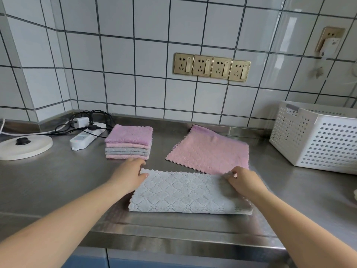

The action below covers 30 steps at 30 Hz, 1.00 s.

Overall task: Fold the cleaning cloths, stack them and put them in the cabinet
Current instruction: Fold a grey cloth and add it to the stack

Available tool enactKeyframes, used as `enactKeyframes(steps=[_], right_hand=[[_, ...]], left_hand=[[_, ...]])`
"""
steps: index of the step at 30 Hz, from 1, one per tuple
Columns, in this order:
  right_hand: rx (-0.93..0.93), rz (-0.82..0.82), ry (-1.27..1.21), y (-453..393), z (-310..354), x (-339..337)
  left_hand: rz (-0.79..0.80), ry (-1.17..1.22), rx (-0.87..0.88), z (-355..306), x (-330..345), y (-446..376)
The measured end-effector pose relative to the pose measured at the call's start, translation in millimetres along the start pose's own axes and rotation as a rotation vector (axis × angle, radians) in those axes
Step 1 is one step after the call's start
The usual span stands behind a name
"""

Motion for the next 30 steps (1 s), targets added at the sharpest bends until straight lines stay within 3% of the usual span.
enactKeyframes(steps=[2,5,8,10,16,22,30], right_hand=[[-0.011,-0.076,0.075,2.6,1.0,-7.6],[-0.222,-0.173,0.089,11.7,27.2,-14.6],[-0.48,-0.044,0.062,27.8,78.8,1.6],[-0.547,0.012,0.078,37.1,103.0,18.7],[-0.458,0.073,0.218,45.5,93.4,43.2],[-0.373,0.163,0.26,42.3,64.5,36.1],[-0.252,0.162,0.28,33.3,28.0,28.5]], left_hand=[[-0.035,-0.013,0.039,-4.6,-1.1,2.8],[0.012,0.015,0.243,-37.9,7.5,15.4],[0.135,0.031,0.338,-77.5,32.6,27.6],[0.182,-0.01,0.333,-89.2,51.2,29.5],[0.276,-0.229,0.193,-62.8,63.8,29.7],[0.323,-0.224,0.066,-31.6,48.0,25.4],[0.327,-0.201,0.013,-17.0,34.6,31.4]])
Point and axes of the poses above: each hand's wrist, its own y-axis away from the middle knuckle, its own x-axis out of the palm, z = x × y, the point moved 4 cm from there along -y, towards the middle knuckle, and after that the axes turned 10 degrees about y, right-handed, at the moved point
